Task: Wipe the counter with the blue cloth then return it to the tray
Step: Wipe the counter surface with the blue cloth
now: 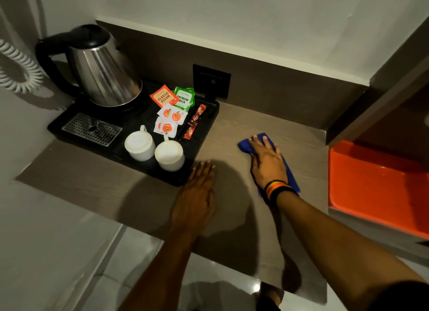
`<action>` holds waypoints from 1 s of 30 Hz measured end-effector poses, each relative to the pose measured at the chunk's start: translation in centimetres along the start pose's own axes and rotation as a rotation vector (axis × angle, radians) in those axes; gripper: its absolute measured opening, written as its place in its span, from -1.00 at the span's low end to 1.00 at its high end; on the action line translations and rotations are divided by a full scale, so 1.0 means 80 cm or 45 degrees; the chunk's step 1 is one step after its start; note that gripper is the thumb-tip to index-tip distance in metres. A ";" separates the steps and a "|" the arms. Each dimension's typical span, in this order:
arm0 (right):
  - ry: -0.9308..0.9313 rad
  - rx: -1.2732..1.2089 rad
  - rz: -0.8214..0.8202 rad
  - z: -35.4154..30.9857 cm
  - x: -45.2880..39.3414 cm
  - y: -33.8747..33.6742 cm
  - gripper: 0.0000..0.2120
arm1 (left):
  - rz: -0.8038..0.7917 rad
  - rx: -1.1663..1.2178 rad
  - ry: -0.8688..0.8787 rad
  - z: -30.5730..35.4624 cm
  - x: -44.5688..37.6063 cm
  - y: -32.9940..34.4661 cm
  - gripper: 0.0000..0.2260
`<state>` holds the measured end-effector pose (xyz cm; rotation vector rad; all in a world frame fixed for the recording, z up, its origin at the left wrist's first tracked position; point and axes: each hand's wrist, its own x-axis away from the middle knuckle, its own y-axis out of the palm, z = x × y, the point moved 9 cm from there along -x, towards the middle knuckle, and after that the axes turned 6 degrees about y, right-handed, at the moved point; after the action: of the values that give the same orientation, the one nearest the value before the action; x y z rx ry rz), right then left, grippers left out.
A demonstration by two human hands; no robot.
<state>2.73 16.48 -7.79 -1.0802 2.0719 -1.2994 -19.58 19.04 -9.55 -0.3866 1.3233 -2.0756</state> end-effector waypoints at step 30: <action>-0.367 0.041 -0.175 -0.035 0.174 0.020 -0.47 | 0.238 0.025 0.148 0.009 0.074 -0.023 -0.52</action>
<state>-8.01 7.10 -7.67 -1.3301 1.7854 -1.1567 -24.28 15.23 -8.13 -0.1297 1.3508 -1.9776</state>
